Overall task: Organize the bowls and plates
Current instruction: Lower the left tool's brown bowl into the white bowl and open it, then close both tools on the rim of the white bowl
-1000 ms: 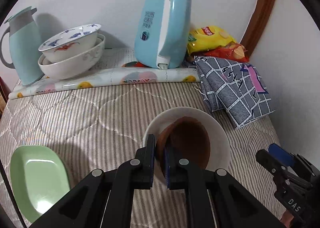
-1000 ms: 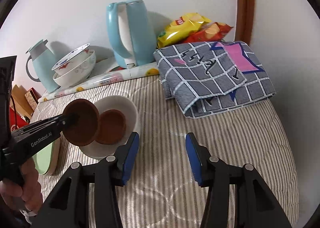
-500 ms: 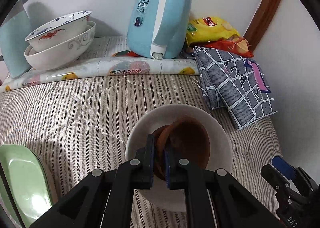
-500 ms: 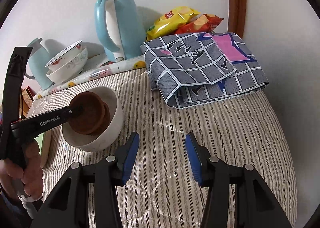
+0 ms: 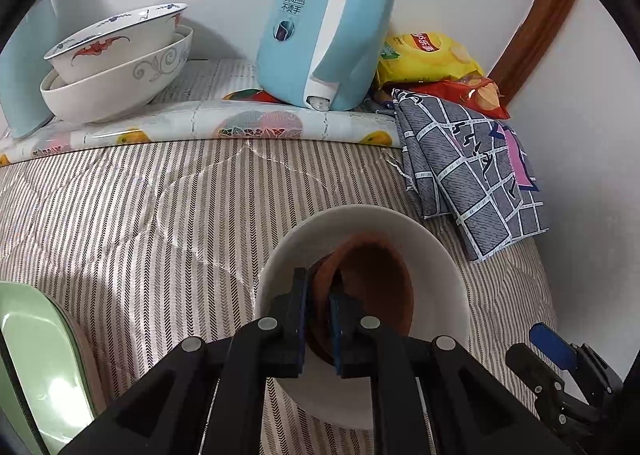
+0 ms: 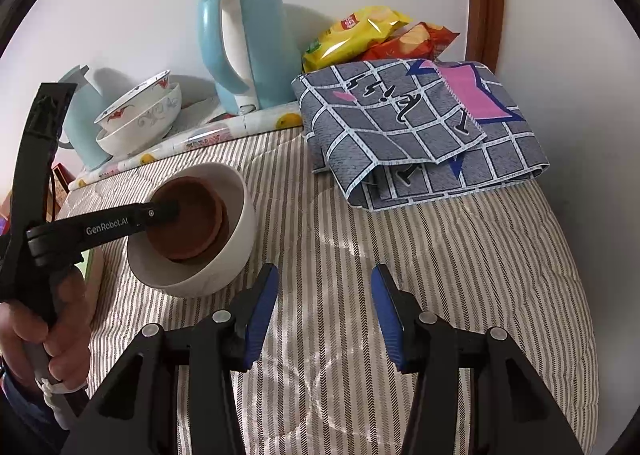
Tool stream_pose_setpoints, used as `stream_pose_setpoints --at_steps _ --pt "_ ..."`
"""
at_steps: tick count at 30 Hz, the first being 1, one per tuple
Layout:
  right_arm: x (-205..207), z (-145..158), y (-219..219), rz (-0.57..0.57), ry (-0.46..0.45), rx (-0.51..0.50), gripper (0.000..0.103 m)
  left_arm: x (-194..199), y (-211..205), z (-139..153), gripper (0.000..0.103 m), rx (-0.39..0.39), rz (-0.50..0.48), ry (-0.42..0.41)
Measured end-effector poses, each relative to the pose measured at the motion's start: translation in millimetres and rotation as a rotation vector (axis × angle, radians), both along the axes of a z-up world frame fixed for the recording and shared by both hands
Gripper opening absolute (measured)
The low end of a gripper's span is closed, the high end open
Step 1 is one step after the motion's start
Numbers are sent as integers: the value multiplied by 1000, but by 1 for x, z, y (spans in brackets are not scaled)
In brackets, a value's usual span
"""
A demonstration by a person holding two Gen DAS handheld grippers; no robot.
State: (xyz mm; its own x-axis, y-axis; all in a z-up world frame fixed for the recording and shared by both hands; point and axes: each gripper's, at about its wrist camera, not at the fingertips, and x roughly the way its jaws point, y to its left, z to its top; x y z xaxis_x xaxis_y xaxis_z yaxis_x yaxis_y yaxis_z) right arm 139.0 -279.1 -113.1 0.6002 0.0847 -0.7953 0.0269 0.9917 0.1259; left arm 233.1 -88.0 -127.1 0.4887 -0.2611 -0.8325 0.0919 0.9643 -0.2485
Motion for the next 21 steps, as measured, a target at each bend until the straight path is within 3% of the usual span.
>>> stream_pose_setpoints --at_steps 6,11,21 --pt "0 -1 3 6 13 -5 48 -1 -2 0 12 12 -12 -5" --pt "-1 0 6 12 13 -13 48 -3 -4 1 21 2 -41 11" --pt "-10 10 15 22 6 -30 48 -17 -4 15 24 46 -48 -12"
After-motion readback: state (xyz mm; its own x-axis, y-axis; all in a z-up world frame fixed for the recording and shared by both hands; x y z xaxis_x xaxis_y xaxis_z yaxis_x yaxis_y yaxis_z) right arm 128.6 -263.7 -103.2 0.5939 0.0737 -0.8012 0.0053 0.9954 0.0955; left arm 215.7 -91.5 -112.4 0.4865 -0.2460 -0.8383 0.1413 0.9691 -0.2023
